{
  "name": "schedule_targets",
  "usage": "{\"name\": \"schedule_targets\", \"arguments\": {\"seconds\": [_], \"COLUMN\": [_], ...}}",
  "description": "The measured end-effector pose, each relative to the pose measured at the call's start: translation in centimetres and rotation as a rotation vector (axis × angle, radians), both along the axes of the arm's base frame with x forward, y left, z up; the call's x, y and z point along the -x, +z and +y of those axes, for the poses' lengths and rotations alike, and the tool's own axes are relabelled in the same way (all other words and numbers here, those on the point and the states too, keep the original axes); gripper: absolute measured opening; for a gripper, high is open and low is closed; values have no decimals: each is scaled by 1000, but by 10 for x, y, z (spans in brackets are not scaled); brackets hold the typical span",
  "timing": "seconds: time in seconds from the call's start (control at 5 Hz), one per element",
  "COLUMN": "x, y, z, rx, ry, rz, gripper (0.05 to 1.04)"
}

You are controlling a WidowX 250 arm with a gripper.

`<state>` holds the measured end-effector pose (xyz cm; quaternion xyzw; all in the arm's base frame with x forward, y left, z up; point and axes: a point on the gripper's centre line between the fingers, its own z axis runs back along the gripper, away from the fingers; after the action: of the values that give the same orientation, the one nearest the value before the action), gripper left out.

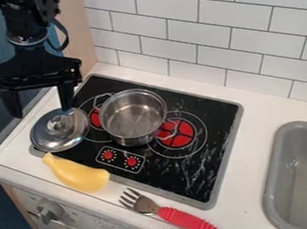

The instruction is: Put the pot on the edge of right side of the stove

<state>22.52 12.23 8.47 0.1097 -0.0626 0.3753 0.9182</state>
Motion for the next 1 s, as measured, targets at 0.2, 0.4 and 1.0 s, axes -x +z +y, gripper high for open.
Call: {"name": "schedule_targets", "arguments": {"seconds": [0.2, 0.4, 1.0], "x": [1, -8, -59], "y": [-8, -25, -62], "z": [-1, -9, -51], "rx": [15, 46, 80], "ry": [9, 71, 10], "rz": [24, 9, -105], "gripper": [1000, 1000, 1000]}}
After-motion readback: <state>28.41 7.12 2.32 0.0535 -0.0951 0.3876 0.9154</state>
